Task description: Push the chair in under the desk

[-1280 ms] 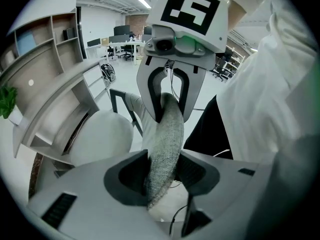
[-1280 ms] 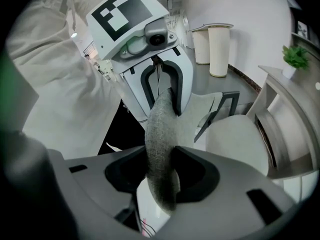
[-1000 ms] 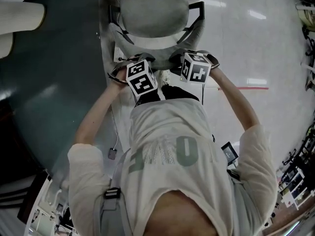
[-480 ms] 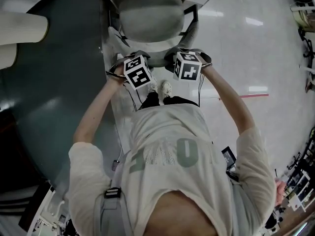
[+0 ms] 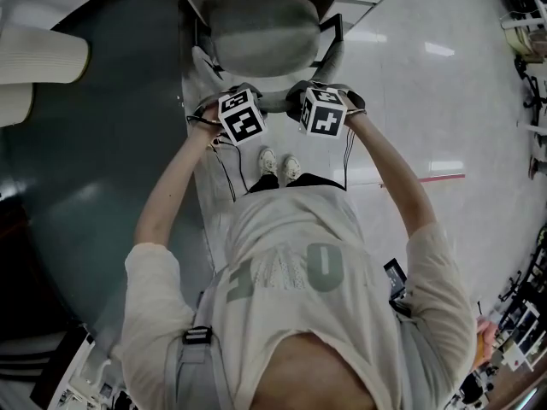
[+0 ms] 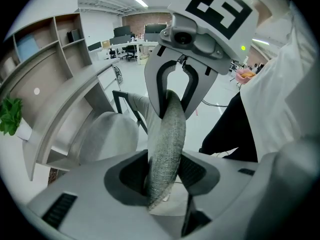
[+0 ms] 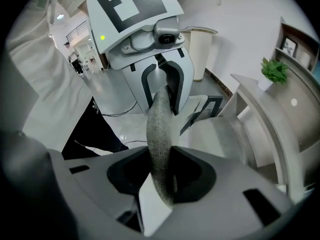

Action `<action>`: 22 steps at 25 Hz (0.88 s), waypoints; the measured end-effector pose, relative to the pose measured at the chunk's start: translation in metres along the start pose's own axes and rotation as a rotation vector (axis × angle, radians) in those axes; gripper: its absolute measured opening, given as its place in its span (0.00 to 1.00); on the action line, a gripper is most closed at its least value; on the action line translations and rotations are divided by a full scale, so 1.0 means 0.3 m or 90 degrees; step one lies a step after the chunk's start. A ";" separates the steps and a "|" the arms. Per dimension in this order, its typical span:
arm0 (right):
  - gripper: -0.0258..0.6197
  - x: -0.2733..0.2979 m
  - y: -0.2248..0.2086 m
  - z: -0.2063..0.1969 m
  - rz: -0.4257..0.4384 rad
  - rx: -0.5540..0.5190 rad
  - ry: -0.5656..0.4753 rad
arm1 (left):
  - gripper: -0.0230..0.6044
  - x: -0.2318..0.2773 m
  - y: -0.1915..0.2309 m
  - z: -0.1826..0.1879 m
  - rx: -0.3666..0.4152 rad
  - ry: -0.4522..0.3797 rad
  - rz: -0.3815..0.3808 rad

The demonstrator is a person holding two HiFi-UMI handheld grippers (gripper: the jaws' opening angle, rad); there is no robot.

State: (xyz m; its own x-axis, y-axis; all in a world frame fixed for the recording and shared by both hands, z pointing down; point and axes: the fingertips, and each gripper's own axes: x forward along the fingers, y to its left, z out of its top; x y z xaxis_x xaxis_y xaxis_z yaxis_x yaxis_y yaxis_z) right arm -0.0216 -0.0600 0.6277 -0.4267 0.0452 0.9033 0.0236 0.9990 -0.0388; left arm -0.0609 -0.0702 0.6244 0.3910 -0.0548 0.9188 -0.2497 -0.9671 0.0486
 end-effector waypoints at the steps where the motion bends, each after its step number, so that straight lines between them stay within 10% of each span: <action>1: 0.23 0.002 -0.019 -0.001 -0.006 0.002 0.002 | 0.32 0.002 0.018 0.004 0.004 -0.003 0.002; 22: 0.23 0.007 -0.331 0.023 0.004 -0.003 0.001 | 0.32 0.008 0.334 0.058 0.022 -0.014 0.022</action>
State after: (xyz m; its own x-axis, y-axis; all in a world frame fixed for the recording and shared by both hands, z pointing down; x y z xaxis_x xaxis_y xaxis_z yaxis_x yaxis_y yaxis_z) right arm -0.0311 -0.1591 0.6304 -0.4248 0.0507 0.9039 0.0305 0.9987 -0.0416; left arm -0.0695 -0.1715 0.6245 0.4017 -0.0928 0.9110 -0.2331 -0.9724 0.0038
